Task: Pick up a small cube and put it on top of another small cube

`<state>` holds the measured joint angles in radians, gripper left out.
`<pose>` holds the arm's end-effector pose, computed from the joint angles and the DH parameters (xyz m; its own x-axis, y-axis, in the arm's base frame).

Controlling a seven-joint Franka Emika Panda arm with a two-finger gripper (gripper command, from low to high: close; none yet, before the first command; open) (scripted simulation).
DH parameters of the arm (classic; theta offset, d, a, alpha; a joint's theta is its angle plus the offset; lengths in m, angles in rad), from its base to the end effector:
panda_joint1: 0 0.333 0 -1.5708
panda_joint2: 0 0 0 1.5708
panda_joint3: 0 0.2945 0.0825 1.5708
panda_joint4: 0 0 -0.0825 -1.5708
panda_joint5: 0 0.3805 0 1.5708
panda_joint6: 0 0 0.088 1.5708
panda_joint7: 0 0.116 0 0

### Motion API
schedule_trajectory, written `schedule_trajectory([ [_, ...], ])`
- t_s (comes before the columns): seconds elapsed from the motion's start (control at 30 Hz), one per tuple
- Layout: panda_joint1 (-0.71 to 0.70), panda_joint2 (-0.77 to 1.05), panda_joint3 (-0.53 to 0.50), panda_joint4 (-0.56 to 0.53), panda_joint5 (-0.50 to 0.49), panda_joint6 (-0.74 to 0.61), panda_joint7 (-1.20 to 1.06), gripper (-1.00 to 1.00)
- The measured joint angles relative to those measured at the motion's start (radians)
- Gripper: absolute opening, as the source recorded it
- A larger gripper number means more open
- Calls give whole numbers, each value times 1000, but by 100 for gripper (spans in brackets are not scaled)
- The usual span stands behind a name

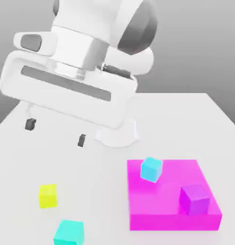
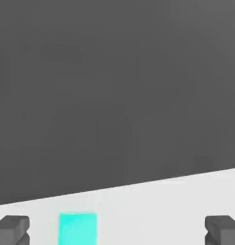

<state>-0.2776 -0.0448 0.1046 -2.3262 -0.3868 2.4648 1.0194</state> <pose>0.5113 -0.0909 0.3473 0.5855 -0.7453 0.3190 -0.7932 -0.6080 0.0352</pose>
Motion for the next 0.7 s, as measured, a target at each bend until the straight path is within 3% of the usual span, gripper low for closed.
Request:
schedule_trajectory([
  [0.2,-42,179,-2,-20,57,86,-54,0],
  [0.43,-129,342,65,-45,241,202,-199,0],
  [0.57,-115,469,42,-24,224,304,-187,0],
  [0.6,-106,500,31,-18,214,327,-180,-100],
  [0.7,-106,500,31,-18,214,327,-180,-100],
])
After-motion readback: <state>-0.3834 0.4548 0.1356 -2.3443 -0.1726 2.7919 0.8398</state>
